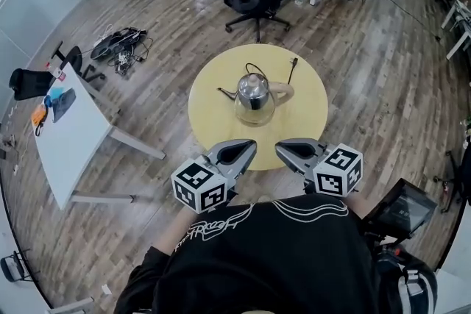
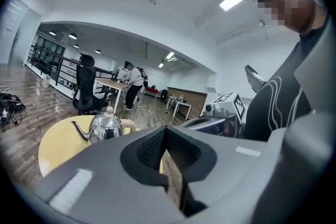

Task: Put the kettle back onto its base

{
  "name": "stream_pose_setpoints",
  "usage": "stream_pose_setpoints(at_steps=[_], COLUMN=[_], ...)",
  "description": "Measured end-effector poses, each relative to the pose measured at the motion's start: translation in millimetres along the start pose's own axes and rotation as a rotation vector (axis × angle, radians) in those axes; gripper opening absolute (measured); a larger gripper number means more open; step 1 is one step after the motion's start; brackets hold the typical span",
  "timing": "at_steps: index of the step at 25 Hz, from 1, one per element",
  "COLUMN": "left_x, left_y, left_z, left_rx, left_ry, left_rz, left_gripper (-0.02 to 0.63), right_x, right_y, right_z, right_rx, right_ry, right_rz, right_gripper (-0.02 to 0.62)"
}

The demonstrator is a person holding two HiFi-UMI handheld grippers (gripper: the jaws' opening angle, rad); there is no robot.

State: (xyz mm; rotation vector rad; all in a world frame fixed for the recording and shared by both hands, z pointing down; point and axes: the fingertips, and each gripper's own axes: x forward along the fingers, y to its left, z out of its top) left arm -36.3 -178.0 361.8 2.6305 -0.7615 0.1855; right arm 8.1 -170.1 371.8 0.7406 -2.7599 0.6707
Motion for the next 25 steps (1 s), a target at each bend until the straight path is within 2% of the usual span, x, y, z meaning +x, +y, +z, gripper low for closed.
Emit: stream_pose_setpoints(at_steps=[4, 13, 25], left_x=[-13, -36, -48], left_y=[-7, -33, -57], left_z=[0, -19, -24], left_rx=[-0.019, 0.011, -0.001], left_ry=[-0.002, 0.021, 0.013], left_rz=[-0.018, -0.057, -0.104], left_gripper=[0.006, 0.006, 0.006], right_x=[2, 0, -12], right_y=[16, 50, 73], right_z=[-11, -33, -36], right_rx=[-0.004, 0.013, -0.007], right_ry=[0.004, -0.024, -0.056], right_rz=[-0.038, -0.081, -0.086], right_gripper=[0.005, 0.005, 0.005])
